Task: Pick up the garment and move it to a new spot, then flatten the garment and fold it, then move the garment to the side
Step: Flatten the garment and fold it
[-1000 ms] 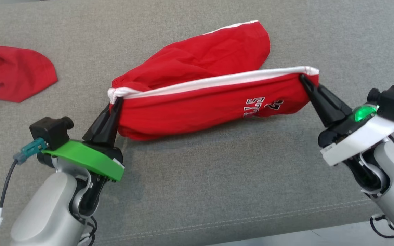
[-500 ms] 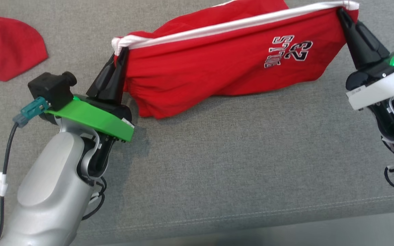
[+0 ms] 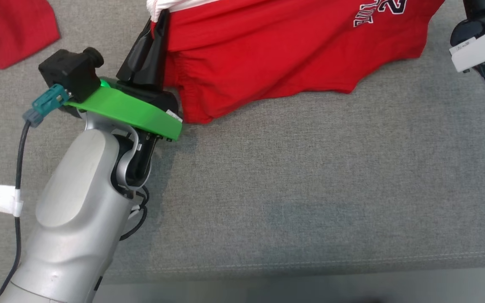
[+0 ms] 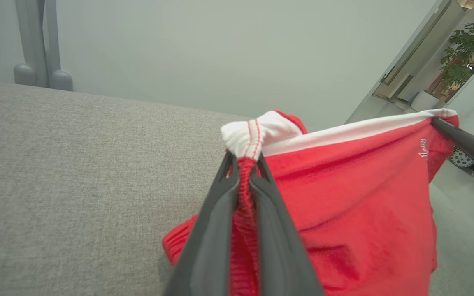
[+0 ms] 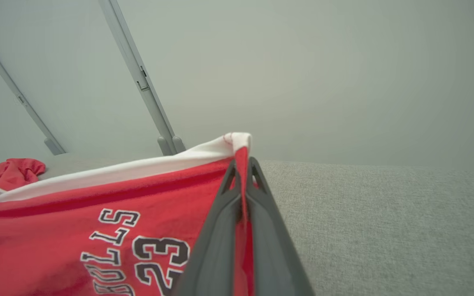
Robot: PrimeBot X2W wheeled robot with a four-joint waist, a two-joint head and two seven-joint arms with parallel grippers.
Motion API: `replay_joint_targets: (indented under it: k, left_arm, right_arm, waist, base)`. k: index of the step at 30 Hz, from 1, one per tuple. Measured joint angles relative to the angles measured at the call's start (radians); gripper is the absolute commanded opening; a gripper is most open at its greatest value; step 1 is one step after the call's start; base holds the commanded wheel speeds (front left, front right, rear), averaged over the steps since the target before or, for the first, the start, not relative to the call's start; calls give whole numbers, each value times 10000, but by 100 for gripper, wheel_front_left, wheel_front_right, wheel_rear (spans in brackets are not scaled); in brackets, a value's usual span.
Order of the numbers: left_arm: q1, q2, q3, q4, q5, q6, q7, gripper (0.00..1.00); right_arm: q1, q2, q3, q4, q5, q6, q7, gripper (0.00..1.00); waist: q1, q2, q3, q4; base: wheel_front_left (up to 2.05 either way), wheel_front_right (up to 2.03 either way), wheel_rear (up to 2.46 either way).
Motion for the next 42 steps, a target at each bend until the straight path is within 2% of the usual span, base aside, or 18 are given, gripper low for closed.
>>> replay_joint_targets:
  k: [4,6,8,9,11,12,13,14,15,30,37,42]
  left_arm:
    - [-229,-138,-56,174,127,42,0,0]
    - [-371,-238,-69,268,366,58,0,4]
    - [-501,-330,-82,368,491,86,0,8]
    - [-546,-345,-82,435,508,88,-2,14]
    - [-564,-343,-84,614,548,88,-2,42]
    - [-565,-343,-100,715,589,88,-2,42]
    - [-565,-343,-125,809,594,88,-2,65]
    - [-565,-343,-148,895,594,88,-4,97]
    - [-566,-341,-178,1001,594,88,-8,100]
    - [-442,-268,345,1333,918,-88,-15,100]
    - [424,165,838,1544,1045,-102,-15,100]
    - [879,178,882,1175,1227,-270,-15,100]
  right_arm:
    - [-441,0,238,675,-176,0,188,0]
    - [-641,36,326,947,-182,0,205,2]
    - [-872,121,422,1210,-251,-2,226,6]
    - [-986,180,497,1344,-278,-2,232,13]
    - [-1134,345,652,1613,-324,-2,236,40]
    - [-1177,424,767,1722,-328,-4,238,40]
    - [-1221,485,872,1843,-328,-4,265,78]
    - [-1255,531,945,1973,-334,-4,322,100]
    - [-1281,568,1018,2121,-359,-6,324,100]
    - [-1402,1049,1348,3037,-311,-23,52,100]
    - [-706,1342,918,3210,245,-23,-31,100]
    - [52,1592,-35,2840,692,-25,-33,100]
  waist:
    - [0,0,280,200]
    - [0,0,405,297]
    - [0,0,519,389]
    - [0,0,569,434]
    - [0,0,643,509]
    - [0,0,669,538]
    - [0,0,686,560]
    - [0,0,695,573]
    - [0,0,694,576]
    - [0,0,56,366]
    - [0,0,-599,143]
    - [0,0,-1157,-28]
  base:
    - [0,0,0]
    - [0,0,0]
    - [0,0,0]
    - [0,0,0]
    - [0,0,0]
    - [0,0,0]
    - [0,0,0]
    - [0,0,0]
    - [0,0,0]
    - [0,0,0]
    - [0,0,0]
    - [0,0,0]
